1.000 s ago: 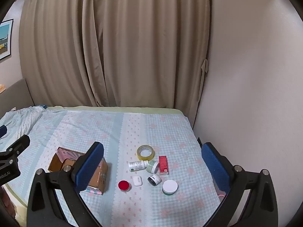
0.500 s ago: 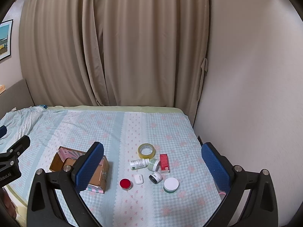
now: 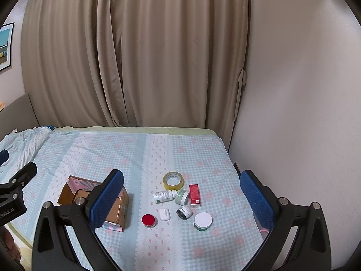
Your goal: Organize rigid objects
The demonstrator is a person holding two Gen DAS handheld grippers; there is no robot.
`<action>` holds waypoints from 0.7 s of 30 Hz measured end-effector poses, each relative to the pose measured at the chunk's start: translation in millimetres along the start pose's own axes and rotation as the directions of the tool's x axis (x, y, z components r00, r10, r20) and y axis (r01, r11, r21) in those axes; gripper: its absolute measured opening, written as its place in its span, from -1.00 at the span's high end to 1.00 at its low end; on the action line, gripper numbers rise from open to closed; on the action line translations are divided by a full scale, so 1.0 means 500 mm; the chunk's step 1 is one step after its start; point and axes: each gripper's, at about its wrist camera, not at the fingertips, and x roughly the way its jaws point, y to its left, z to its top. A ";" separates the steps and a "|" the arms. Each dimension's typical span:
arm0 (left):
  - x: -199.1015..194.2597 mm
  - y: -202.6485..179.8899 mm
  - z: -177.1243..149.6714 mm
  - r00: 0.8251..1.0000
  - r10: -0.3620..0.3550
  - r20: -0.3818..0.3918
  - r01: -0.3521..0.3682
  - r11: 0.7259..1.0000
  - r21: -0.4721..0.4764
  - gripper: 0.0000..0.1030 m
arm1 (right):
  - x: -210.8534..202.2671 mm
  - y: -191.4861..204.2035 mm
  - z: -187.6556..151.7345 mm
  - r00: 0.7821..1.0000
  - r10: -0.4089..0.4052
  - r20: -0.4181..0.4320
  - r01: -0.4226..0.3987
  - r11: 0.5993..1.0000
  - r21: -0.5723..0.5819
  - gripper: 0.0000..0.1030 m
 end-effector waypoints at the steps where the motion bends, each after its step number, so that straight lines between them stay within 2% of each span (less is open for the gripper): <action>1: -0.001 0.000 -0.002 1.000 -0.002 0.000 0.002 1.000 0.000 -0.99 | 0.000 -0.001 -0.001 1.000 0.001 0.000 -0.001 1.000 0.000 -1.00; 21: 0.015 0.002 0.000 1.000 -0.003 -0.001 0.003 1.000 0.005 -0.99 | 0.008 0.006 0.002 1.000 0.006 -0.003 -0.006 1.000 0.005 -1.00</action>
